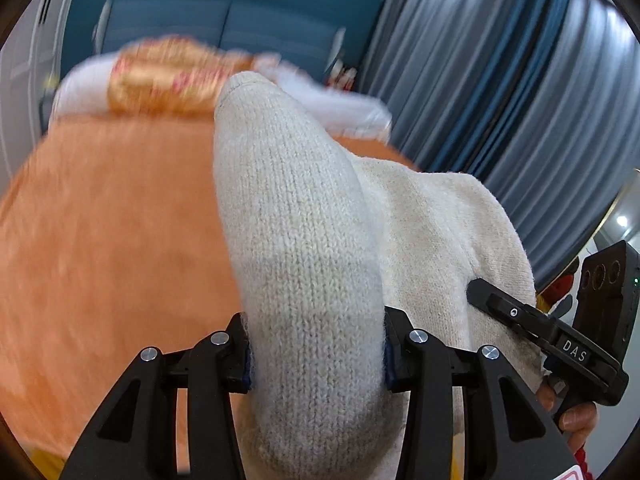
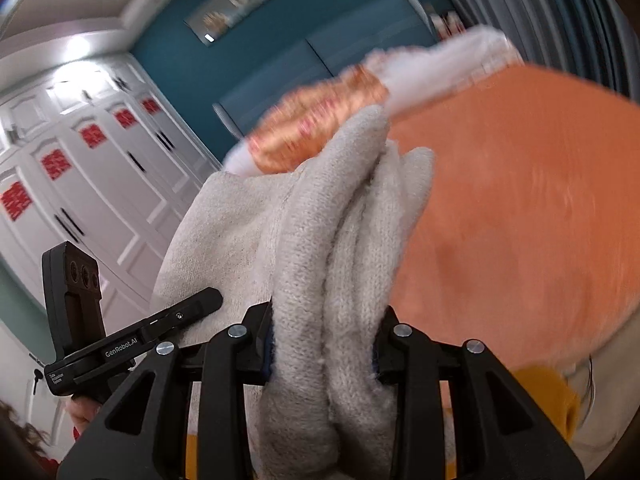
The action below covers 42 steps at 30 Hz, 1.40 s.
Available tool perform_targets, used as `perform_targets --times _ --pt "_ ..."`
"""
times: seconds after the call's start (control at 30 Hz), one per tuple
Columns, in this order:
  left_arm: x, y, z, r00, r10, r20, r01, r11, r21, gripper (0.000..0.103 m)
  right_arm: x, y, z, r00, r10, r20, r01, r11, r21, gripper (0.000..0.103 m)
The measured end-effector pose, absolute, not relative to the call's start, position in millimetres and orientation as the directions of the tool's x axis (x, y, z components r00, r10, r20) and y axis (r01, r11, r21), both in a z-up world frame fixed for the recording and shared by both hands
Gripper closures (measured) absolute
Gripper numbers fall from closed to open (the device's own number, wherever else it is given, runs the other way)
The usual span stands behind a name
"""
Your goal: Fold small clothes
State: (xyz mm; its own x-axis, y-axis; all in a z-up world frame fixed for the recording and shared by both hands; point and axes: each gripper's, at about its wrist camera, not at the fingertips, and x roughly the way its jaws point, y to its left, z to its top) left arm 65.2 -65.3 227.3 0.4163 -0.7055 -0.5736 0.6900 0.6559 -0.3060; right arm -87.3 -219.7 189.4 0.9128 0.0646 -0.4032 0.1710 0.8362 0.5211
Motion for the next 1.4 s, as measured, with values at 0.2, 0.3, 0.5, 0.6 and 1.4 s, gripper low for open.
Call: perform_targets --times 0.2,0.3,0.5,0.6,1.4 --pt "66 -26 318 0.537 -0.766 -0.353 0.745 0.627 -0.229 0.062 -77 -192 273 0.983 0.086 -0.160 -0.010 0.904 0.428 0.071" --pt "68 -4 356 0.591 -0.767 -0.249 0.752 0.636 -0.174 0.062 -60 -181 307 0.989 0.140 -0.054 -0.106 0.907 0.407 0.071" --pt "84 47 406 0.657 -0.748 -0.095 0.740 0.664 -0.107 0.062 -26 -153 355 0.969 0.235 0.077 -0.247 0.907 0.342 0.071" --pt "97 68 415 0.679 -0.731 -0.058 0.726 0.682 -0.095 0.062 -6 -135 367 0.960 0.261 0.105 -0.281 0.907 0.313 0.071" --pt "336 63 4 0.429 -0.473 -0.769 0.322 0.876 -0.359 0.061 226 -132 -29 0.612 0.220 -0.760 0.271 0.844 0.462 0.069"
